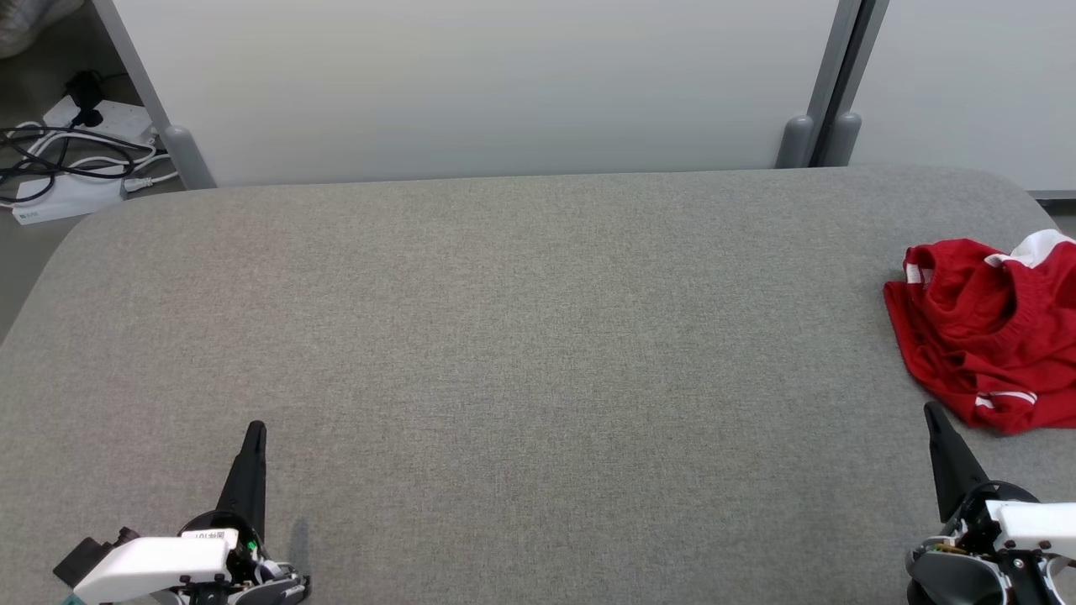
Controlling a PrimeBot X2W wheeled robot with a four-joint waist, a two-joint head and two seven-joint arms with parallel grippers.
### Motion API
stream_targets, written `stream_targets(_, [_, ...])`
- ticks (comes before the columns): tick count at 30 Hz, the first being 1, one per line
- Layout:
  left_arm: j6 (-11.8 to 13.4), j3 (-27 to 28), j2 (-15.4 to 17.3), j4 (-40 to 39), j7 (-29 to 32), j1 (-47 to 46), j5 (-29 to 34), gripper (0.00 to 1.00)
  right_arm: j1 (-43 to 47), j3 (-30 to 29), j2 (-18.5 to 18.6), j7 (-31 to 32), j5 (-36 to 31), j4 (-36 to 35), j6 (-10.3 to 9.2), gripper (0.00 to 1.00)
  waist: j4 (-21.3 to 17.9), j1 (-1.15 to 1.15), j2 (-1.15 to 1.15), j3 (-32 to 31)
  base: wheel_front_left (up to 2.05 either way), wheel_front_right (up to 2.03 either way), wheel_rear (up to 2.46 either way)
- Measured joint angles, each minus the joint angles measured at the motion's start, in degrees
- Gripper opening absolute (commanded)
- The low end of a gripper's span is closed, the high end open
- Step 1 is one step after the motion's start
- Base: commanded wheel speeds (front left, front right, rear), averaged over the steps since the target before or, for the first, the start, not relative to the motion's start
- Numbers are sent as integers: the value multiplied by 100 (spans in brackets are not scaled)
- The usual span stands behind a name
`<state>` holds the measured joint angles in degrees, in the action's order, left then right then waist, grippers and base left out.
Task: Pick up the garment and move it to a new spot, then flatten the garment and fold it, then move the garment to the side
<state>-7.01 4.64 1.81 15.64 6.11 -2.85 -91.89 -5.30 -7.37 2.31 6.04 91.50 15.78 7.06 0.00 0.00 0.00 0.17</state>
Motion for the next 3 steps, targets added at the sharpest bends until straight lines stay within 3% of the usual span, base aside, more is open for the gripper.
stream_targets(3, [-1,0,0,0,0,0,0,0,0,0,0,0,0,0,0,0,0,0,0,0,0,0,0])
